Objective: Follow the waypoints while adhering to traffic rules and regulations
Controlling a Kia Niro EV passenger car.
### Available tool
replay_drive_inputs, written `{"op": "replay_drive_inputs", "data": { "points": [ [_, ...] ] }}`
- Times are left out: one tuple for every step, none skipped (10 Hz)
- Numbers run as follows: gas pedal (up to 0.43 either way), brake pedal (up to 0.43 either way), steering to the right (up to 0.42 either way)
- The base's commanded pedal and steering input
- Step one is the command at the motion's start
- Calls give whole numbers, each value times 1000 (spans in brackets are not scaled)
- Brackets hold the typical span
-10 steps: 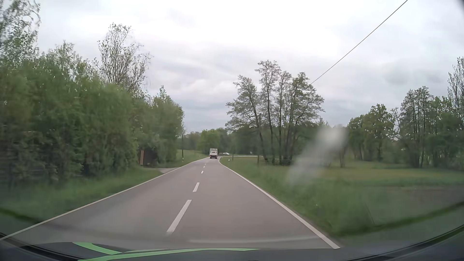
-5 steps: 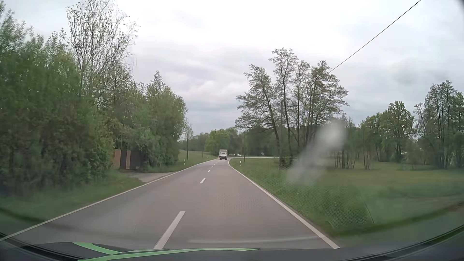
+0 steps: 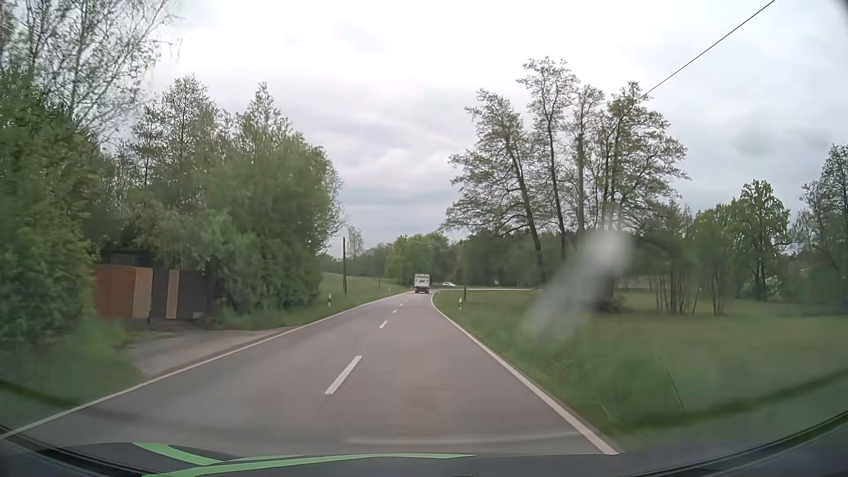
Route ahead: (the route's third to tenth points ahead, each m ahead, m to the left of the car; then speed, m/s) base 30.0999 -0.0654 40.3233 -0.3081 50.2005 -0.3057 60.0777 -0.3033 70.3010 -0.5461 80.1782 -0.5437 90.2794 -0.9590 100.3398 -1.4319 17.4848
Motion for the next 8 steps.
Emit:
{"op": "replay_drive_inputs", "data": {
  "points": [
    [378,0,-11],
    [378,0,-9],
    [378,0,-6],
    [370,0,-5],
    [370,0,-5],
    [370,0,-4],
    [358,0,-4],
    [358,0,-3]
  ]
}}
